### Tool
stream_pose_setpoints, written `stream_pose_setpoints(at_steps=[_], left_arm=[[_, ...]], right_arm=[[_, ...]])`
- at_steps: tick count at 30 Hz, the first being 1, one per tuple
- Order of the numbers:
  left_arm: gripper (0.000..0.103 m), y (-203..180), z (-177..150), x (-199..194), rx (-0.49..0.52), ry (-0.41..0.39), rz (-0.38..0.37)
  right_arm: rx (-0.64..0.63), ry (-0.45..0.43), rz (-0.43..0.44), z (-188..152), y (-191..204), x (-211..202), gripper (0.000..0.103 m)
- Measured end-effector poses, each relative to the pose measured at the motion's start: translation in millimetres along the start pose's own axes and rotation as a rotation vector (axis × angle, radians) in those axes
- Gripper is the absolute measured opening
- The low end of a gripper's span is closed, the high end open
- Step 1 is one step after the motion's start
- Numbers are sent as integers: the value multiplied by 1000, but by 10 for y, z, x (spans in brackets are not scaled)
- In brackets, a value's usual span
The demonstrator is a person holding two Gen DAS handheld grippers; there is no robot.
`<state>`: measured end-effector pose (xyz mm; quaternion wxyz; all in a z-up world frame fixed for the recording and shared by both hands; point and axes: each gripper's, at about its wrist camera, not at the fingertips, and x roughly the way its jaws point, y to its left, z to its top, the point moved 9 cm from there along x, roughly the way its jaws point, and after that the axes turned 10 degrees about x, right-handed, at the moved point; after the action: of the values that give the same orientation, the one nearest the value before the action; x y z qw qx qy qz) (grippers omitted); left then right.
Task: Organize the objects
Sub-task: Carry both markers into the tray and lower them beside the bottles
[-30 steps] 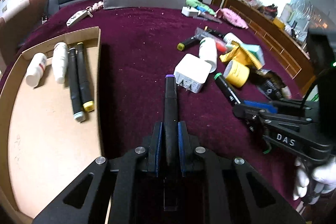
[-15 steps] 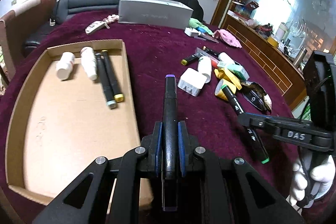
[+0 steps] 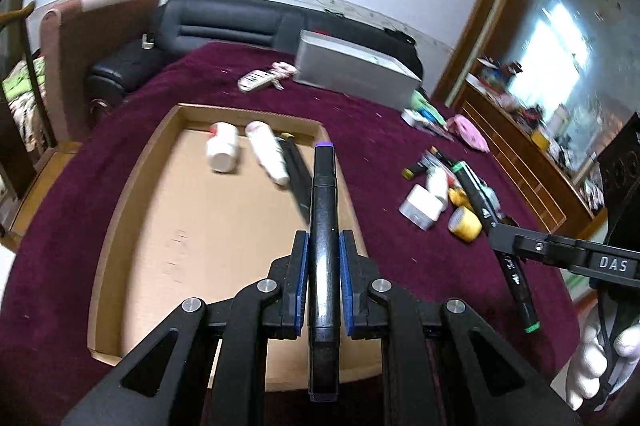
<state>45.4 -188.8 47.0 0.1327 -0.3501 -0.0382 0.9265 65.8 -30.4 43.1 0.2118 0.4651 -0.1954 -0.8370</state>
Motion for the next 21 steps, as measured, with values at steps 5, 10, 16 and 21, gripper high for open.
stream_pose_setpoints(at_steps=[5, 10, 16, 21], left_arm=[[12, 435, 132, -76, -41, -27, 47], [12, 722, 252, 11, -41, -17, 86], [12, 960, 425, 282, -19, 17, 127], [11, 1120, 495, 585, -1, 73, 144]], right_arm=[[-22, 12, 32, 129, 328, 144, 13], [-21, 52, 63, 222, 590, 409, 13], [5, 122, 72, 318, 796, 884, 13], [54, 179, 57, 399, 855, 1363, 13]])
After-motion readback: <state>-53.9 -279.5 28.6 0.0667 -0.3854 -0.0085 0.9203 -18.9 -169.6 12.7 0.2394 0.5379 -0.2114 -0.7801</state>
